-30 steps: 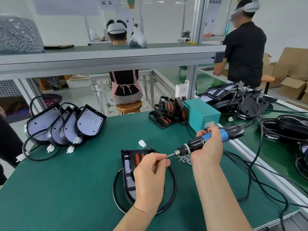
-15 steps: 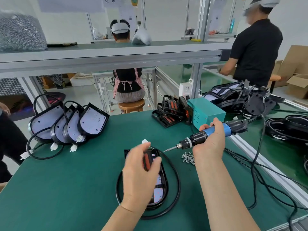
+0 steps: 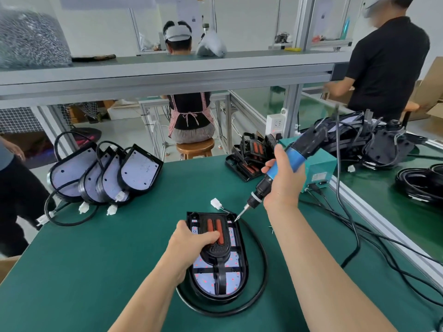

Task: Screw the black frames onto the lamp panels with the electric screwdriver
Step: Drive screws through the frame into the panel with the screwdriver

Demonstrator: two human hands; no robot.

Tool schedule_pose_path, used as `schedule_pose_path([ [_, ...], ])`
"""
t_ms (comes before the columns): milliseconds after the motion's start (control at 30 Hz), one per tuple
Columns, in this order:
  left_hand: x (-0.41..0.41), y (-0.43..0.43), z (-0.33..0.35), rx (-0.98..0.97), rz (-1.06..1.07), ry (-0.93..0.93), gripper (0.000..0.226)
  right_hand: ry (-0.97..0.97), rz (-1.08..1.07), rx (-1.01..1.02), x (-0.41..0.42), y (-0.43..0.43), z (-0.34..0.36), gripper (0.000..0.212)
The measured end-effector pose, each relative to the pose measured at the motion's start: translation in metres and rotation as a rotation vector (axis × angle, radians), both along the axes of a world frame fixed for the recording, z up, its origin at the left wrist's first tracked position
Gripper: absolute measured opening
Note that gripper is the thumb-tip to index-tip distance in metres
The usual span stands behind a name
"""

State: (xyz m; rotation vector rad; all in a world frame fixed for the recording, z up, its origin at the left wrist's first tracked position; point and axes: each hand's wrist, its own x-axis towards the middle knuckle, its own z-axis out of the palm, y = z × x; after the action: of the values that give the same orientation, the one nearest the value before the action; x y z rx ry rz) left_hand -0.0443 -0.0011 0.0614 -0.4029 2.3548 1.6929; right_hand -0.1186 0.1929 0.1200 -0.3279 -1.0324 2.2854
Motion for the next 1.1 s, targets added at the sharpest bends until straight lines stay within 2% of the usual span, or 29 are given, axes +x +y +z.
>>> schedule_pose_path([
  [233, -0.001, -0.001, -0.005, 0.033, 0.044, 0.011, 0.069, 0.003, 0.081, 0.116, -0.022, -0.011, -0.011, 0.018],
  [633, -0.005, -0.002, -0.012, 0.061, 0.048, 0.024, 0.066, 0.002, 0.126, 0.184, -0.032, -0.022, -0.023, 0.019],
  [867, -0.006, -0.003, -0.015, 0.07, 0.046, 0.033, 0.065, 0.065, 0.26, 0.329, -0.027, -0.029, -0.018, 0.021],
  [1100, -0.006, -0.003, -0.015, 0.087, 0.041, 0.041, 0.065, 0.078, 0.283, 0.383, -0.024, -0.029, -0.016, 0.017],
])
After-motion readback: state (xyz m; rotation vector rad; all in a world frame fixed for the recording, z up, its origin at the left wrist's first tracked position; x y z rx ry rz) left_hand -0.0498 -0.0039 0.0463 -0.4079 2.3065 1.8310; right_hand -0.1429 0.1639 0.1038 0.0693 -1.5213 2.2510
